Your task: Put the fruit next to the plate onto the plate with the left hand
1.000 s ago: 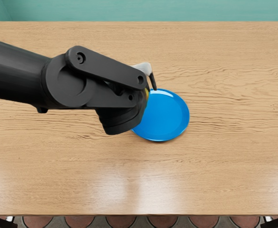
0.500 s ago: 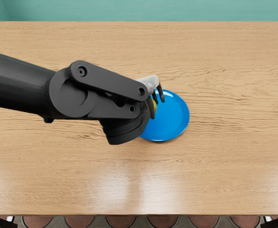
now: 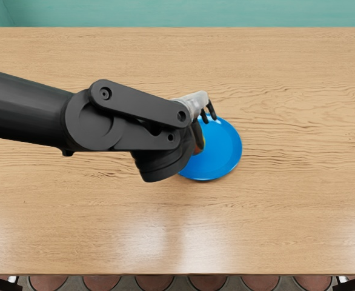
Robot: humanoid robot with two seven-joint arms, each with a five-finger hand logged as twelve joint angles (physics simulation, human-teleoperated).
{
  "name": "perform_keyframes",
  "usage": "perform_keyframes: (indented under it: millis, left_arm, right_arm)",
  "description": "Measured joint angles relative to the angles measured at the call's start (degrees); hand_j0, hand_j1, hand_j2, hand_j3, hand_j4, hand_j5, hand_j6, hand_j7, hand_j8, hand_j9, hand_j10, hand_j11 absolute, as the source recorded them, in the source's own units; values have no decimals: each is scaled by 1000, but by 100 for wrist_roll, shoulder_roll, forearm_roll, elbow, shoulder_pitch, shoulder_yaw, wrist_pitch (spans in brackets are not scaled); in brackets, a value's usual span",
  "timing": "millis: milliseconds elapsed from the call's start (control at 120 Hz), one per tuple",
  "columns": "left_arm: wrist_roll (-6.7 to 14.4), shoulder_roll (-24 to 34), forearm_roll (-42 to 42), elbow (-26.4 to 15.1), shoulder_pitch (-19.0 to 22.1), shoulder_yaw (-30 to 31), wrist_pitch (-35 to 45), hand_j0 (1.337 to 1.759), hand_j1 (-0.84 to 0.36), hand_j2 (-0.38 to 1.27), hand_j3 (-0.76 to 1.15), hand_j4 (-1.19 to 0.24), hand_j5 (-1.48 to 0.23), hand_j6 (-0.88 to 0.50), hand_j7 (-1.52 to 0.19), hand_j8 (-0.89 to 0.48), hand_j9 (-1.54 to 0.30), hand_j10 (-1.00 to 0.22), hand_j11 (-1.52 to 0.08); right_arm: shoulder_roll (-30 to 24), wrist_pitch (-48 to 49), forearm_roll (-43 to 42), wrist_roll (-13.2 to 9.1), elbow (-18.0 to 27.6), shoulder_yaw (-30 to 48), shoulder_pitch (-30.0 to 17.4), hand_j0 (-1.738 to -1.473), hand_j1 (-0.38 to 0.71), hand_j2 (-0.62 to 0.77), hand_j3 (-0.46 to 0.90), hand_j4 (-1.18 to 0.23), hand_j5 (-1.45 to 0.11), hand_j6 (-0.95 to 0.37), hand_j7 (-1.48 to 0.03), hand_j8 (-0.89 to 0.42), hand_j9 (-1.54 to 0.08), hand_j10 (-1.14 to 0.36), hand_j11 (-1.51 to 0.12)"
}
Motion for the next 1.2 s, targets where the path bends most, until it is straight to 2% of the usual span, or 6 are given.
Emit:
perform_keyframes:
  millis: [275,608,900,1000,1067,1200]
  left_arm:
    - [0,0,0,45,0,-66,0,1658,-39,76,0,-328,-430,-326,-430,-314,-429,-324,-429]
    - [0,0,-69,201,135,-696,0,1658,35,55,0,-264,-343,-264,-343,-261,-343,-263,-343]
    - [0,166,-27,950,180,-1141,-604,1658,49,51,0,-251,-326,-251,-326,-251,-326,-251,-326]
    - [0,1207,-7,904,979,-1472,-946,1658,51,50,0,-249,-324,-249,-324,-249,-324,-249,-324]
    - [0,1840,134,820,1737,-2041,-1538,1658,52,50,0,-248,-323,-248,-323,-248,-323,-248,-323]
    - [0,2922,514,545,2579,-3238,-2808,1658,53,50,0,-248,-321,-248,-321,-248,-321,-248,-321]
  right_arm:
    - [0,0,2,0,1,0,0,-1658,-303,-7,0,-39,-50,-39,-50,-39,-50,-39,-50]
    - [0,0,1,0,1,0,0,-1658,-303,-7,0,-39,-50,-39,-50,-39,-50,-39,-50]
    - [0,0,1,0,2,0,0,-1658,-303,-7,0,-39,-50,-39,-50,-39,-50,-39,-50]
    - [0,0,3,0,1,0,0,-1658,-303,-7,0,-39,-50,-39,-50,-39,-50,-39,-50]
    - [0,0,2,0,0,0,0,-1658,-303,-7,0,-39,-50,-39,-50,-39,-50,-39,-50]
    - [0,0,0,0,0,0,0,-1658,-303,-7,0,-39,-50,-39,-50,-39,-50,-39,-50]
